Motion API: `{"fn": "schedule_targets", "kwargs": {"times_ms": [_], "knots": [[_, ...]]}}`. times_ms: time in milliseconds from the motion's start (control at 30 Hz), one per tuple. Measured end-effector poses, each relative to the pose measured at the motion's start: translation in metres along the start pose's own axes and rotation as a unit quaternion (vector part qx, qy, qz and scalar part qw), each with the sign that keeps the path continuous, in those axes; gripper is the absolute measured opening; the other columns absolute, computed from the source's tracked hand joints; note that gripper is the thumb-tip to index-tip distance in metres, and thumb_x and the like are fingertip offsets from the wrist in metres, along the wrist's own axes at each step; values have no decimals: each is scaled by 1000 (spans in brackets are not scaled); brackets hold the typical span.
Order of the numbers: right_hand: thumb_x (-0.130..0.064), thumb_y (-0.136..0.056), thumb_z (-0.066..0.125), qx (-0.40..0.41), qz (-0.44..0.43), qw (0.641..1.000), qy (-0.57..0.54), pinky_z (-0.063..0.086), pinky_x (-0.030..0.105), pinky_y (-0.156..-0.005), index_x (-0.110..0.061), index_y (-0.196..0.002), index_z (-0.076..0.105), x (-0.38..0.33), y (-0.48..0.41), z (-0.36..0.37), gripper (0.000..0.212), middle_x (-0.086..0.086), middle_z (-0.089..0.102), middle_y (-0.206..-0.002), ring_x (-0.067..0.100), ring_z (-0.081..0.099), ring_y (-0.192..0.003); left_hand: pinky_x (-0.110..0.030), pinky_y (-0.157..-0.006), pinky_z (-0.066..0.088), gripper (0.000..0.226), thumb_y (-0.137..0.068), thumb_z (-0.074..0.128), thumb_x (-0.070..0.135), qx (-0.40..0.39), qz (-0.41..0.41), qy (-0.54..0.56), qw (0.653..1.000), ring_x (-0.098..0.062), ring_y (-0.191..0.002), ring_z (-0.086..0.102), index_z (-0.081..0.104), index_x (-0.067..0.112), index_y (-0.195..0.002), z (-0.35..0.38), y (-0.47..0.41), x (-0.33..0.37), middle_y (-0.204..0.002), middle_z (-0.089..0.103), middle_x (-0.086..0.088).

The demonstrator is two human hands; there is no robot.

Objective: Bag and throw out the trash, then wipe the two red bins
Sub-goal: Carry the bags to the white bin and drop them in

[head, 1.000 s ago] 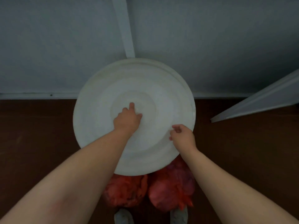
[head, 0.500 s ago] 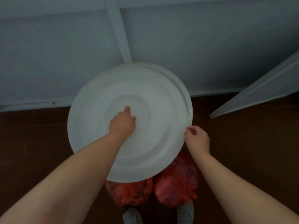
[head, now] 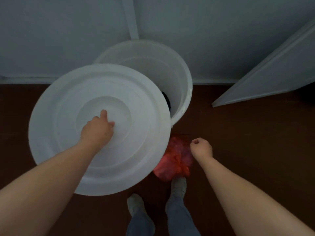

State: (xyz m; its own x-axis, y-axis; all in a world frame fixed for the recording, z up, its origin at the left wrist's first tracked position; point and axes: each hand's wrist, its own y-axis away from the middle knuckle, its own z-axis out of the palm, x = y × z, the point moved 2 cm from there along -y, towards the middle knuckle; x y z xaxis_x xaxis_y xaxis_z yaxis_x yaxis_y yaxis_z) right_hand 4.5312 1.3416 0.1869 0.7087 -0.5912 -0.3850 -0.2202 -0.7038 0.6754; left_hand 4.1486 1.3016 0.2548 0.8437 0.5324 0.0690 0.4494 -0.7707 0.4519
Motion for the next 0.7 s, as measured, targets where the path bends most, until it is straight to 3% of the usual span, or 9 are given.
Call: {"fn": "schedule_targets", "kwargs": {"times_ms": [167,333,467,700], "knots": [[-23,-92,58,-48,8,999,21,40,22,-76,-19,-104,72,30,45,34,19,8,72,-107,25,64,-93,-53,-85,48,40,-101,47,40,6,-46,13,999,-51,-100,59,33,11,-124,13,63,-51,-109,56,-31],[-23,-92,58,-45,1,998,39,39,22,-76,-21,-99,69,51,85,50,13,9,71,-110,23,59,-88,-52,-85,47,38,-100,49,38,-1,-80,23,997,-51,-100,59,35,9,-122,30,116,-92,-107,57,-33],[-23,-93,58,-39,3,998,55,42,25,-78,-24,-91,65,71,102,58,7,10,71,-108,29,65,-99,-52,-84,48,39,-100,50,38,-6,-99,42,994,-52,-98,60,35,9,-121,57,154,-118,-104,57,-34],[-26,-96,57,-57,-1,994,94,41,25,-74,-24,-95,63,100,82,88,7,4,64,-96,19,55,-78,-51,-78,50,36,-100,51,35,-24,-141,64,988,-52,-91,62,36,6,-116,128,194,-146,-96,60,-35]]}}
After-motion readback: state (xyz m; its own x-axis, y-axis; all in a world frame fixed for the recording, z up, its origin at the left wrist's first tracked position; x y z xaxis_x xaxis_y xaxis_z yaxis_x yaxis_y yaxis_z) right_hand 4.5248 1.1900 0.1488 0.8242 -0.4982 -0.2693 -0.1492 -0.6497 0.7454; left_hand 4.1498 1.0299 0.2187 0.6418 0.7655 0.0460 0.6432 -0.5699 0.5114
